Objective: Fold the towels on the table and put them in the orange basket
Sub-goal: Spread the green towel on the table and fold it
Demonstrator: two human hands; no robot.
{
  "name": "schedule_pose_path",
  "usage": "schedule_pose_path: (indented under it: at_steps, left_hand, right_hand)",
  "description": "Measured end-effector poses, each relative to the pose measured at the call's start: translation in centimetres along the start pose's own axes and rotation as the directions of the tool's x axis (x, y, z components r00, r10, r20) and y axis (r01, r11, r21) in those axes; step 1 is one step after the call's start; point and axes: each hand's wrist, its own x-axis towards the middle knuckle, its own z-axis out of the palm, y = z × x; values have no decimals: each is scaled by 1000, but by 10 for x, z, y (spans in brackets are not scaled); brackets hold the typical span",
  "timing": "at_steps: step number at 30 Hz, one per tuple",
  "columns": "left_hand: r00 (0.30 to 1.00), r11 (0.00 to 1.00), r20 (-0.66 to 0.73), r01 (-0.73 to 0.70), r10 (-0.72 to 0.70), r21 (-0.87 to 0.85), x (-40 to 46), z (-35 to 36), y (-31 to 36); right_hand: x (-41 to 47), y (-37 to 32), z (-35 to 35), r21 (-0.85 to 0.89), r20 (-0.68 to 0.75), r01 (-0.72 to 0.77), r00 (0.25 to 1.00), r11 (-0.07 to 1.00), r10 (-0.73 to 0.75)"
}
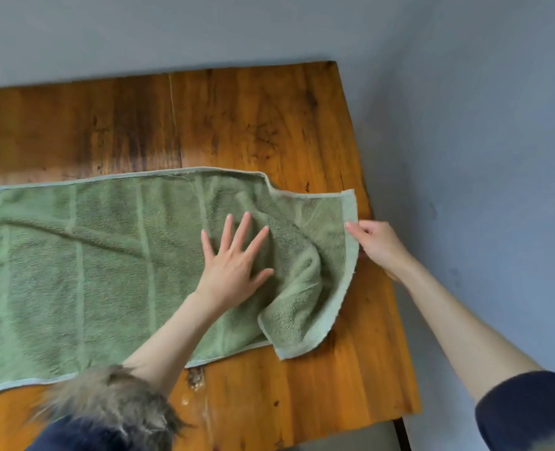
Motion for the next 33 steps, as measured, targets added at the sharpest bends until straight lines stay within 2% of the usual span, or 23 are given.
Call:
schedule_pose_path:
  at_steps: [6,9,11,13,16,19,23,26,28,31,33]
  left_hand:
    - [995,996,100,13,-22,92,19,-6,11]
    - [986,996,157,36,-49,83,23,-4,13]
    - [982,996,181,45,-58,72,24,-4,13]
    - [979,996,191,54,-65,64,25,-5,14]
    - [975,995,207,63,-77,72,26,-6,16]
    - [973,995,213,73,-86,65,26,-6,17]
    - [970,994,224,81,-97,79,25,-8,24]
    - [981,997,182,55,-65,59,24,-6,35]
    - [991,998,137,-1,-8,67,25,-3,45]
    - [990,991,132,-73,57,116,29,7,63]
    - [987,984,149,-85,62,157,30,13,71]
  right_hand:
    - [52,-17,-38,-90,-242,74,966,993,-94]
    - [57,-15,-34,-198,-332,50,936,979,-115]
    - [46,-9,-24,-324,-364,91,907,942,-213]
    - [28,2,-5,-471,-330,191,867,861,-373]
    - [-6,25,30,-596,-139,317,864,738,-484]
    - [-24,52,44,-686,33,320,911,653,-411]
    - [-12,72,26,-742,105,311,929,594,-356]
    - [-7,69,15,-689,138,353,922,633,-363]
    - [-12,67,9,-614,108,353,924,706,-367]
    - [-26,71,-4,-484,-109,239,938,842,-329]
    - [-35,75,-12,-386,-178,127,961,914,-209]
